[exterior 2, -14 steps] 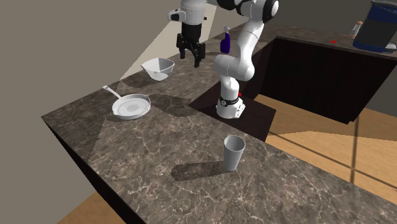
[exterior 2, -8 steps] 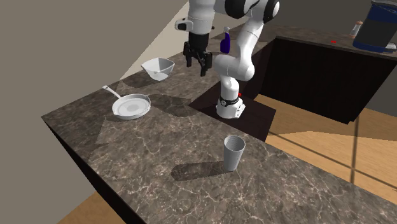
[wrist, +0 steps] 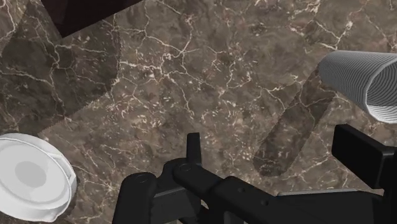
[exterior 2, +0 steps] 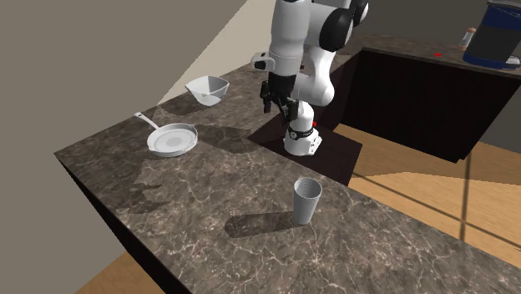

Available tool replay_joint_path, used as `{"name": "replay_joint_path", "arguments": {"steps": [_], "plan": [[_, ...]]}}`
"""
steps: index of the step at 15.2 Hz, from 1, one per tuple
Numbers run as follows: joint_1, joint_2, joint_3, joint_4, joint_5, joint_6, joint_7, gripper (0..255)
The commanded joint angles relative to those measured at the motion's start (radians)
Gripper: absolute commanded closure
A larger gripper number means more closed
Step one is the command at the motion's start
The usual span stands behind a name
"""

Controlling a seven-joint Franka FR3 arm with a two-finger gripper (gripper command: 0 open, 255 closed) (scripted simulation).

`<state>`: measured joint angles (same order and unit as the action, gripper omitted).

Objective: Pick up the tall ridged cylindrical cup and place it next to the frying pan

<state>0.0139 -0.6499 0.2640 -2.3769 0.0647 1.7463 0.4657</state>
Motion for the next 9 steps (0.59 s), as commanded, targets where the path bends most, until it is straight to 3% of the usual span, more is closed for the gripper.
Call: {"name": "replay_joint_path", "arguments": {"steps": [1,9], "plan": [[0.005,0.033,0.047,-0.002,0.021,0.034,0.070,0],[-0.005,0.250,0.232,0.064,0.041,0.177,0.345,0]]}}
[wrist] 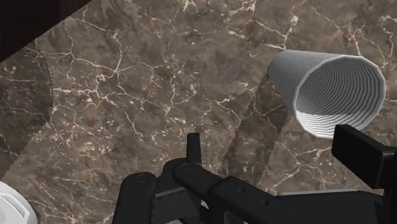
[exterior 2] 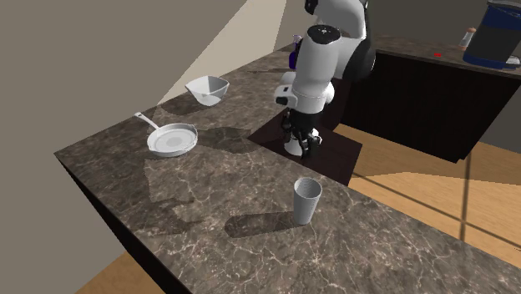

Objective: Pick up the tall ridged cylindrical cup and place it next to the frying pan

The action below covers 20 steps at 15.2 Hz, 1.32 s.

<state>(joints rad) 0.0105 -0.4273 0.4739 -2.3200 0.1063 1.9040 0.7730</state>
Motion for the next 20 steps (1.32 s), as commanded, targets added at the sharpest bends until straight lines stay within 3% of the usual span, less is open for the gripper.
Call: {"name": "replay_joint_path", "arguments": {"steps": [1,5,10,20], "plan": [[-0.006,0.061,0.046,0.022,-0.007,0.036,0.075,0],[-0.023,0.213,0.135,0.097,-0.060,0.096,0.234,0],[-0.020,0.432,0.212,0.219,-0.190,0.141,0.451,0],[-0.016,0.481,0.207,0.158,-0.231,0.237,0.480,0]]}}
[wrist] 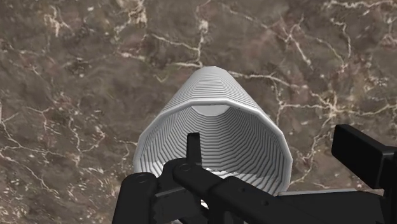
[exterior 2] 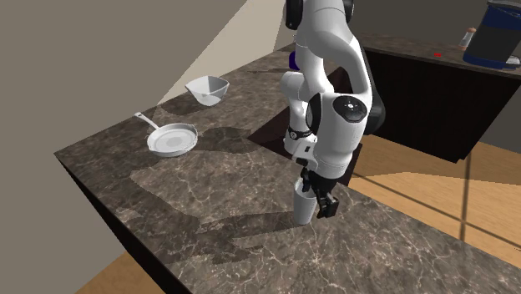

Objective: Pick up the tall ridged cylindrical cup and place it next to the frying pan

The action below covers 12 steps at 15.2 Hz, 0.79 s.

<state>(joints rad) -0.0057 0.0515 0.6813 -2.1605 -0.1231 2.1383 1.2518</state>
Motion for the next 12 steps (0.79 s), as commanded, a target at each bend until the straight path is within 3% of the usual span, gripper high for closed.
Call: {"name": "replay_joint_path", "arguments": {"steps": [1,5,6,12], "plan": [[0.000,0.002,0.000,-0.001,-0.002,0.003,0.001,0],[0.000,0.002,0.000,-0.001,-0.002,0.003,0.001,0],[0.000,0.002,0.000,-0.001,-0.002,0.003,0.001,255],[0.000,0.002,0.000,-0.001,-0.002,0.003,0.001,255]]}}
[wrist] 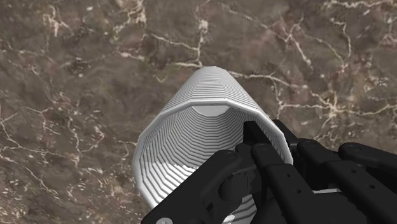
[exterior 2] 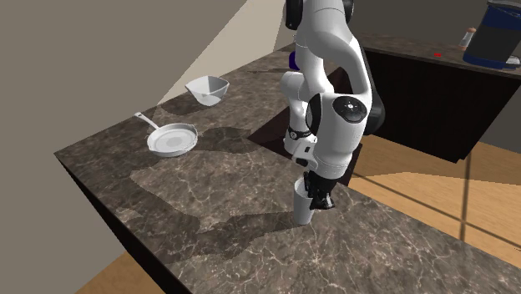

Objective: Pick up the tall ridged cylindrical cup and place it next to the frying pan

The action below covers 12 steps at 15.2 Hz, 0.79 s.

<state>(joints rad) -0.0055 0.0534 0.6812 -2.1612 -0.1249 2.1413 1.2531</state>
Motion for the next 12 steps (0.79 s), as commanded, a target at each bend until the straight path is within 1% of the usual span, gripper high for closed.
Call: {"name": "replay_joint_path", "arguments": {"steps": [1,3,12], "plan": [[0.000,0.000,0.000,0.000,0.000,0.000,0.000,255],[0.000,0.000,0.000,-0.001,0.000,0.000,0.000,255],[-0.006,-0.067,-0.001,0.064,0.054,-0.113,-0.045,255]]}}
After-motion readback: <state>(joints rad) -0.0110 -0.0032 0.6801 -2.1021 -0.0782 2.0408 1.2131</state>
